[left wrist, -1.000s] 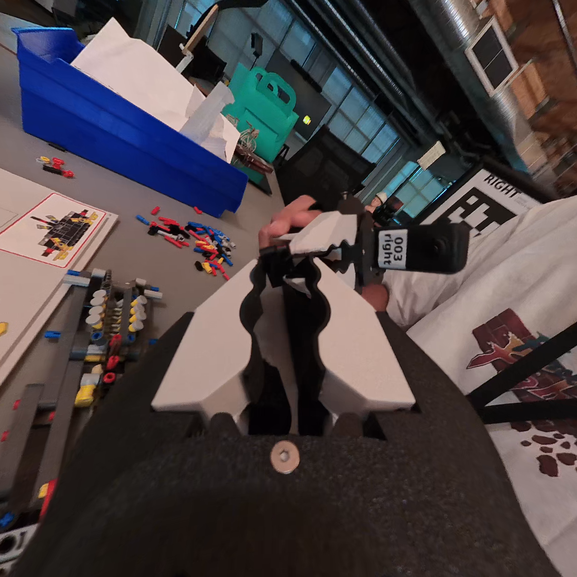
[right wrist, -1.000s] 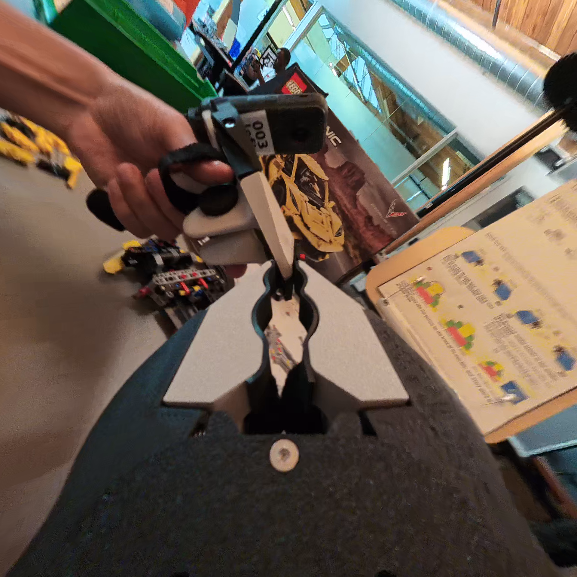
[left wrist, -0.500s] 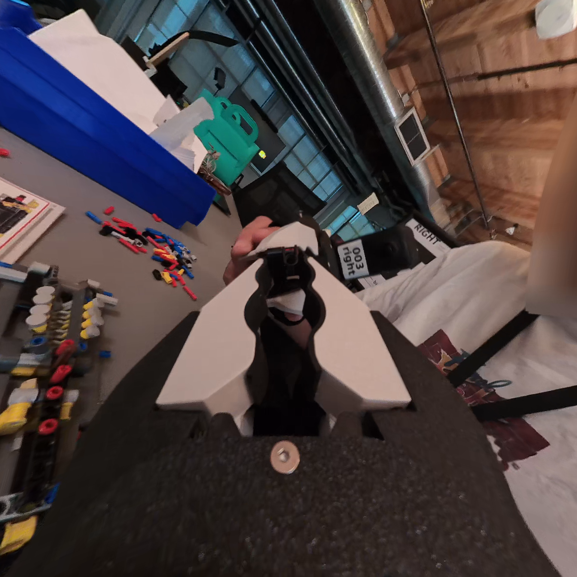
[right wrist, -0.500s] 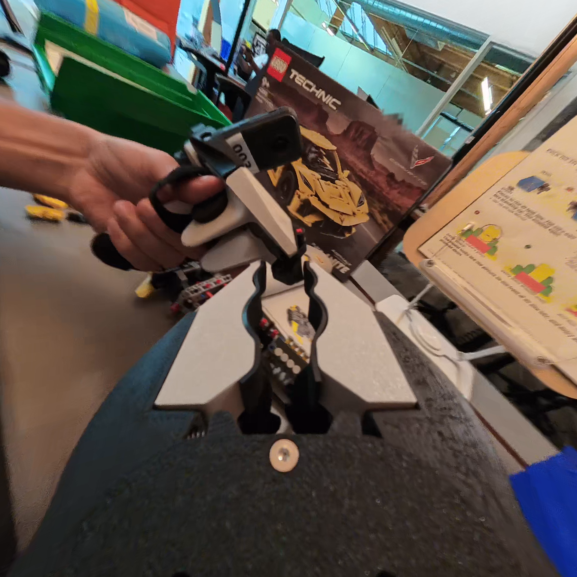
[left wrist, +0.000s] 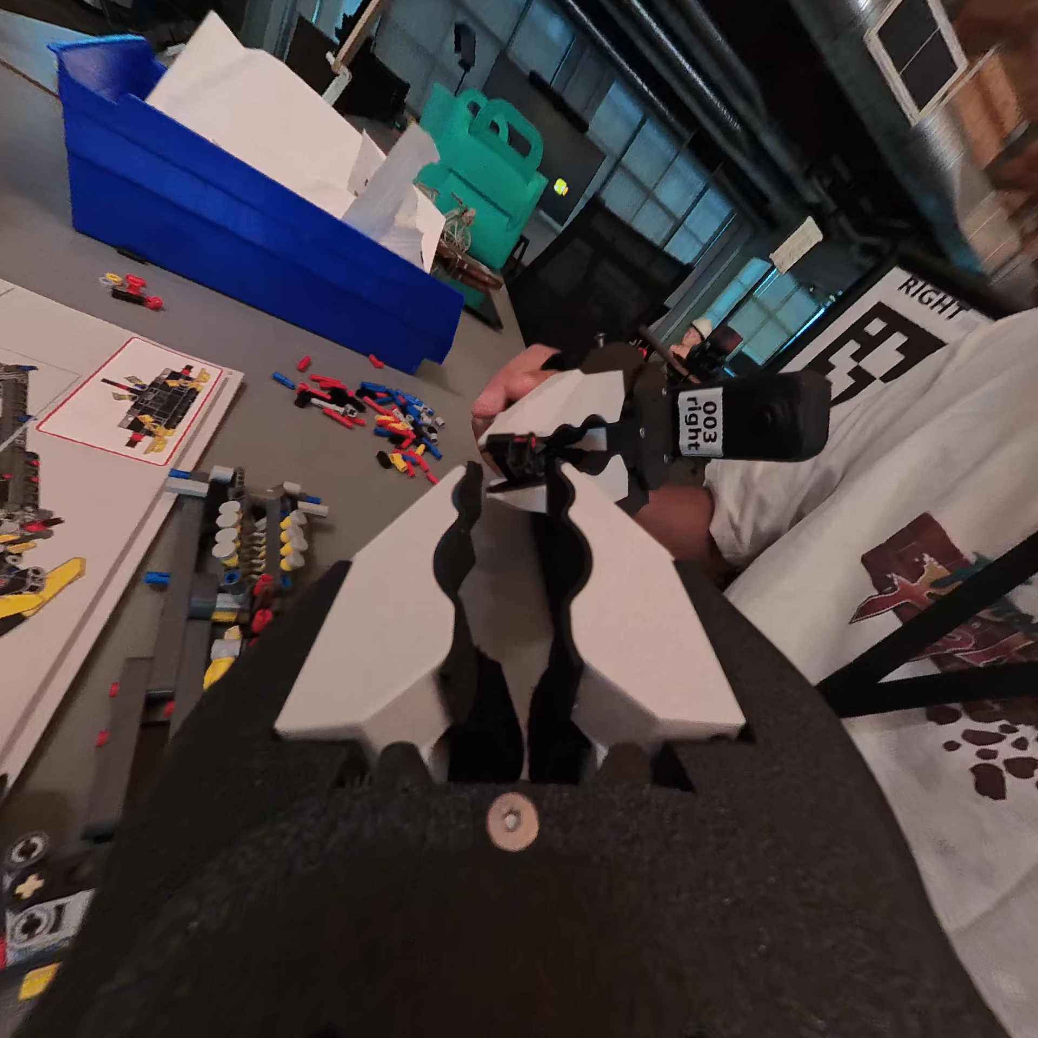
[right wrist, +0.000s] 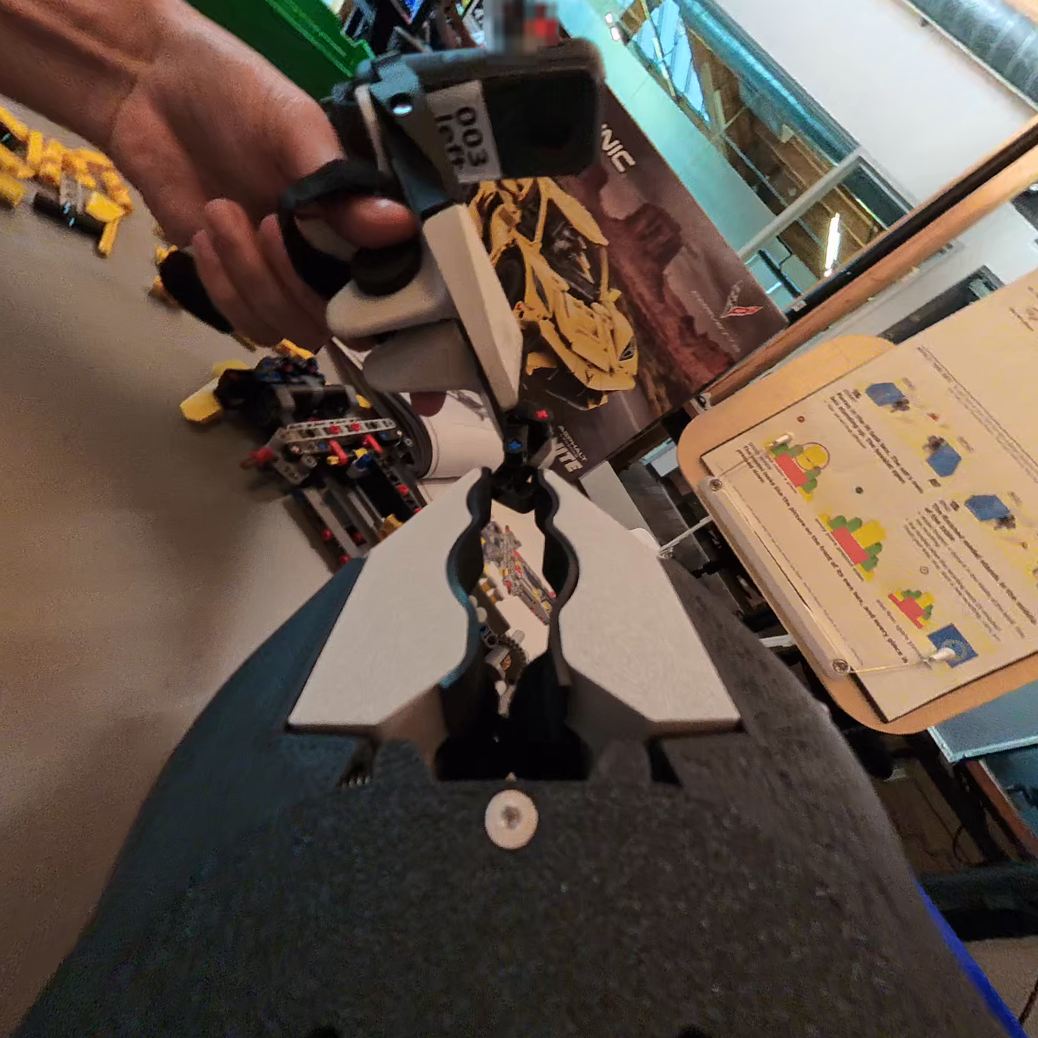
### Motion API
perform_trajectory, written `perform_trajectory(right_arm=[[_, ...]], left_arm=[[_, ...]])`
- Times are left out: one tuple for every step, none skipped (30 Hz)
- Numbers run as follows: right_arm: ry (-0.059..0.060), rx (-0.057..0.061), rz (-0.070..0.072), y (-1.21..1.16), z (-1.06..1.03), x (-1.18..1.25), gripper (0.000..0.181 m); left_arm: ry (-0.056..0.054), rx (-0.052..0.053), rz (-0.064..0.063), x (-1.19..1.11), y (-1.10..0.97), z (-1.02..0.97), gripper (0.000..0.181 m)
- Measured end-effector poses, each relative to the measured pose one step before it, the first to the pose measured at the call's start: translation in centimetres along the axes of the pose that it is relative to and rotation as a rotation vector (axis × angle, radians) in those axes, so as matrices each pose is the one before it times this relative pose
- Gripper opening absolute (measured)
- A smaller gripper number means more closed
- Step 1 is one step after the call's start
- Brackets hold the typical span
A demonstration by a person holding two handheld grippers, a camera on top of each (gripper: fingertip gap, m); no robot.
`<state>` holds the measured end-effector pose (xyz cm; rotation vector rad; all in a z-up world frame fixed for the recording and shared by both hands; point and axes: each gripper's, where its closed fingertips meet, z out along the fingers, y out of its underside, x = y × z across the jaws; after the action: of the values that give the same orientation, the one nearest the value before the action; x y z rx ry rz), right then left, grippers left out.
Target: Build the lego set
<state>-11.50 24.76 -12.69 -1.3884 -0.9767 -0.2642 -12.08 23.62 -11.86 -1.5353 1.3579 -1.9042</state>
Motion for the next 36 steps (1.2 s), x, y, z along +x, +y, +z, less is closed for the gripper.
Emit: perform_trajectory(right_arm=[[-0.0202,-0.0007,-0.0021,0.091,0.018,-0.324,0.013],[-0.0156,0.0039,0.0090,0.010,-0.007,-0.193,0.013],[-0.0065,0.0030,0.0093,0.041,-0.013,-0.006,0.013],[-0.0081,0.0034,0.0049,0.056,-0.008,-0.018,0.013],[-0.0072,-0.0002,0.0035,0.089,0.007,-0.048,0.014],[-0.0040,-0.0050,0.0125,0.123,0.048,-0.039,0.014],[-0.0015,-0.0052,0.0238,0.080,0.027,-0.001,0.013],[0.0024,0.0005,0.0330,-0.096,-0.020,0.068,0.014],[0.0078,0.0084,0.0302,-0.298,-0.092,0.201,0.015],[0.0099,0.0129,0.0225,-0.372,-0.107,0.265,0.016],[0.0085,0.0086,0.0131,-0.308,-0.098,0.215,0.018],[0.0087,0.0048,0.0034,-0.263,-0.066,0.149,0.019],[0.0077,-0.0093,-0.0029,0.015,0.052,0.096,0.017],[-0.0039,-0.0226,-0.0050,0.299,0.179,-0.091,0.016],[0.0000,-0.0124,-0.0068,0.228,0.159,-0.091,0.016],[-0.0031,-0.0073,-0.0078,0.167,0.101,-0.167,0.015],[0.0016,-0.0080,-0.0099,0.140,0.045,-0.060,0.014],[-0.0047,-0.0060,-0.0057,0.113,0.029,-0.068,0.013],[-0.0146,-0.0110,0.0072,0.160,0.075,-0.135,0.012],[-0.0176,-0.0133,0.0095,0.206,0.083,-0.161,0.010],[0.0000,-0.0032,-0.0061,0.115,0.042,-0.012,0.009],[0.0229,0.0006,-0.0193,0.074,0.027,0.226,0.006],[0.0020,-0.0046,-0.0192,0.074,0.041,-0.060,0.006],[0.0048,-0.0074,-0.0113,0.088,0.032,-0.002,0.006],[0.0108,-0.0004,-0.0158,0.032,-0.009,0.075,0.006],[0.0121,0.0015,-0.0240,0.001,-0.045,0.106,0.006],[0.0065,-0.0007,-0.0272,0.045,-0.023,0.005,0.006],[-0.0014,-0.0035,-0.0080,0.091,0.019,-0.083,0.006],[-0.0005,0.0014,0.0091,0.049,0.035,-0.053,0.006],[0.0008,0.0000,0.0103,0.030,0.038,-0.006,0.007],[0.0030,-0.0060,0.0099,0.080,0.067,0.025,0.006],[-0.0020,-0.0080,0.0146,0.119,0.089,-0.038,0.006],[-0.0107,-0.0025,0.0196,0.145,0.057,-0.143,0.007],[-0.0105,0.0092,0.0267,0.097,-0.044,-0.059,0.009],[-0.0179,0.0254,0.0380,-0.034,-0.201,0.009,0.012],[-0.0193,0.0326,0.0667,-0.174,-0.302,0.222,0.015]], left_arm=[[0.0042,-0.0107,0.0056,0.082,0.219,0.096,0.010],[0.0092,-0.0020,0.0014,0.127,0.078,0.050,0.007],[0.0042,0.0010,-0.0018,0.036,0.022,0.026,0.007],[0.0020,0.0005,-0.0033,-0.010,0.034,0.037,0.006],[0.0016,0.0010,-0.0042,-0.026,0.052,0.041,0.006],[-0.0009,0.0033,-0.0027,-0.059,0.042,0.036,0.006],[-0.0003,0.0069,0.0001,-0.032,-0.017,0.029,0.006],[0.0030,0.0114,0.0042,0.063,-0.111,0.036,0.006],[0.0030,0.0119,0.0053,0.113,-0.140,0.035,0.006],[-0.0084,0.0056,0.0057,-0.059,-0.096,0.030,0.006],[-0.0152,-0.0026,0.0065,-0.165,0.024,0.016,0.006],[-0.0174,-0.0002,0.0070,-0.226,-0.003,0.000,0.006],[-0.0071,0.0056,0.0013,-0.089,-0.077,0.002,0.006],[0.0081,0.0004,-0.0075,0.111,0.005,0.040,0.006],[0.0074,-0.0085,-0.0066,0.109,0.147,0.097,0.006],[-0.0042,-0.0104,0.0014,-0.030,0.202,0.092,0.006],[-0.0074,-0.0088,0.0030,-0.089,0.152,0.049,0.006],[-0.0059,-0.0097,0.0018,-0.081,0.116,-0.003,0.006],[-0.0096,-0.0147,0.0073,-0.133,0.148,-0.025,0.006],[-0.0125,-0.0205,0.0147,-0.132,0.221,-0.002,0.006],[-0.0131,-0.0156,0.0201,-0.082,0.129,-0.009,0.006],[-0.0131,-0.0160,0.0236,-0.016,0.132,-0.004,0.006],[-0.0176,-0.0188,0.0260,-0.084,0.192,0.029,0.006],[-0.0187,-0.0119,0.0271,-0.115,0.141,0.044,0.006],[-0.0149,0.0005,0.0202,-0.061,-0.026,0.048,0.006],[-0.0080,0.0027,0.0082,-0.020,-0.035,0.068,0.006],[-0.0039,-0.0036,0.0023,-0.014,0.067,0.066,0.006],[-0.0036,-0.0066,0.0037,-0.046,0.133,0.033,0.006],[-0.0038,-0.0028,0.0079,-0.051,0.068,0.010,0.006],[-0.0080,-0.0028,0.0181,-0.059,0.055,-0.001,0.006],[-0.0192,-0.0046,0.0394,-0.123,0.044,0.037,0.006],[-0.0285,-0.0079,0.0606,-0.133,0.087,0.059,0.005],[-0.0319,-0.0132,0.0727,-0.135,0.167,0.080,0.005],[-0.0326,-0.0132,0.0774,-0.121,0.147,0.038,0.005],[-0.0389,-0.0093,0.0831,-0.217,0.067,0.003,0.005],[-0.0398,-0.0020,0.0863,-0.228,-0.028,-0.058,0.005]])
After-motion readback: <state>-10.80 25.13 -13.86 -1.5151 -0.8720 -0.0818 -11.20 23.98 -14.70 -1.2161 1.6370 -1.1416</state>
